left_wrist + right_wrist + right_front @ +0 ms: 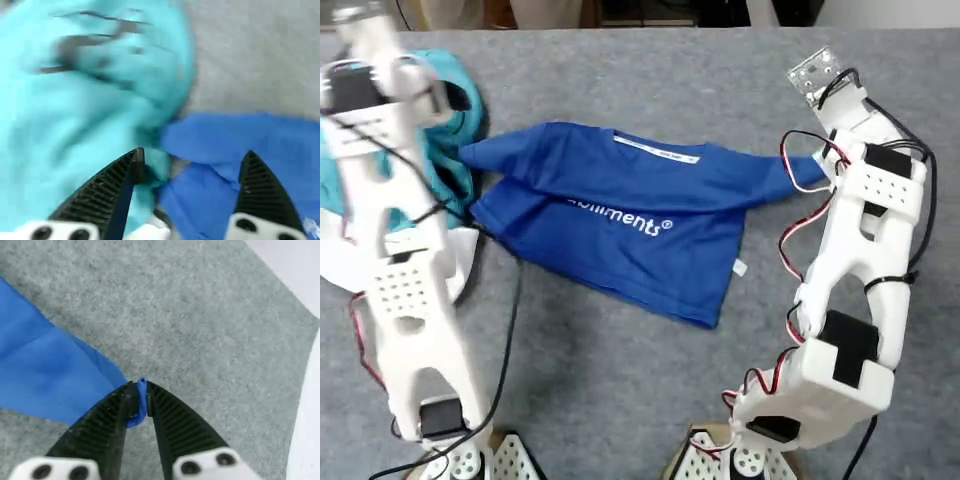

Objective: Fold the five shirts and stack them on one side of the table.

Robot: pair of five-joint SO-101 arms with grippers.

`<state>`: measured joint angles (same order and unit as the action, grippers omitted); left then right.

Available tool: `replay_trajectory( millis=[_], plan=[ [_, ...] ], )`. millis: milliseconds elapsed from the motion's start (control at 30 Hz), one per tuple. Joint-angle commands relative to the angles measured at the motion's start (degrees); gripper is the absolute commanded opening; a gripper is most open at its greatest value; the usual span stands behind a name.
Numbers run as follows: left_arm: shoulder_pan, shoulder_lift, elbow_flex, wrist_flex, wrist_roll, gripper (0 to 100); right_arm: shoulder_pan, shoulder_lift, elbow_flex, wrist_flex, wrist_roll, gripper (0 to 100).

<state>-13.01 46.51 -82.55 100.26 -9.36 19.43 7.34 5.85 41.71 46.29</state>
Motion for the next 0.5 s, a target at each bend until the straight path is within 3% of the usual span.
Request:
replay_trajectory(
  millis=[0,167,300,467],
  plan=[
    [10.3,-9.4,5.4,0.9,-1.6,29,-0.7,0.1,-2.3,-1.2,0.5,0.2],
    [25.0,-29.1,28.5,0.9,-1.4,30,0.0,2.4,-5.8,-0.5,0.5,0.2],
    [32.5,-42.3,53.5,-1.8,0.8,30,0.2,4.6,-8.7,3.0,0.5,0.2],
    [39.7,-52.5,83.2,-20.3,6.3,30,0.2,6.9,-11.0,6.0,0.2,0.2]
  ],
)
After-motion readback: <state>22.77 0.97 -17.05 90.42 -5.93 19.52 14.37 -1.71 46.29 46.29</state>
